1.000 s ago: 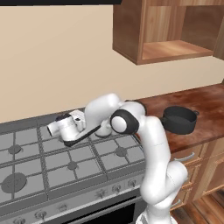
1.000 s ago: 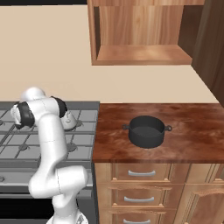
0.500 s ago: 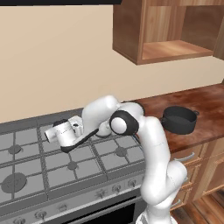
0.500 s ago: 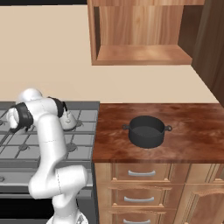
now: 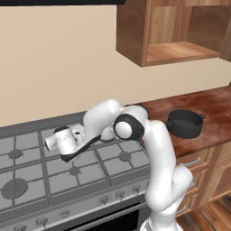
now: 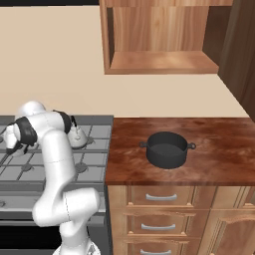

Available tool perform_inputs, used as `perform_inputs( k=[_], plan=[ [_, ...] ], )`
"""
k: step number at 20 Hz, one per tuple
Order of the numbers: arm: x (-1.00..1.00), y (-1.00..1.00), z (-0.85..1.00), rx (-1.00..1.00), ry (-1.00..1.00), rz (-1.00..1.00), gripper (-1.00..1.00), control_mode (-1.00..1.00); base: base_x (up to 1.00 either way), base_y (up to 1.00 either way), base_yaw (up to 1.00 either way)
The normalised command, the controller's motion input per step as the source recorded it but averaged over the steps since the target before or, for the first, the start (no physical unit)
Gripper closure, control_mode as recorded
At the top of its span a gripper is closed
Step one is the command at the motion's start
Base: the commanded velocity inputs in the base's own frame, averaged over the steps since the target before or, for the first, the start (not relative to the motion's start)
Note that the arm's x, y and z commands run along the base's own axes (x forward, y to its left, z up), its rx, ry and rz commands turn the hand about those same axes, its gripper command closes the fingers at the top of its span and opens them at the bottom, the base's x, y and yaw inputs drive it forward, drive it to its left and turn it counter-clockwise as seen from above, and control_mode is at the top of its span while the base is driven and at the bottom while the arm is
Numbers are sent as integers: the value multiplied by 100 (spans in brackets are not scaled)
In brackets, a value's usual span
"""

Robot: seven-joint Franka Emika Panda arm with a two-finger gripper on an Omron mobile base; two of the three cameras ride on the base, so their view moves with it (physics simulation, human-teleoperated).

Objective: Pick the kettle from the cabinet and place it on a stove burner. Then pick the pot from the counter and place it on another stove burner. Finally, turn both burners on.

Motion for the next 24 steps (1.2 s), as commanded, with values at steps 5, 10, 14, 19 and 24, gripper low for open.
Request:
perform_inputs(
  k=[5,10,14,19,24],
  plan=[
    [-29,-8,-21,9,0,-2,-100,-100,0,0,0],
    [-22,-22,-19,8,0,-1,-100,-100,0,0,0],
    [-20,-27,-16,4,-4,-1,-100,-100,0,0,0],
    [-16,-22,-12,2,-5,0,-100,-100,0,0,0],
    [-2,-16,-8,1,-4,0,-100,-100,0,0,0]
  ],
)
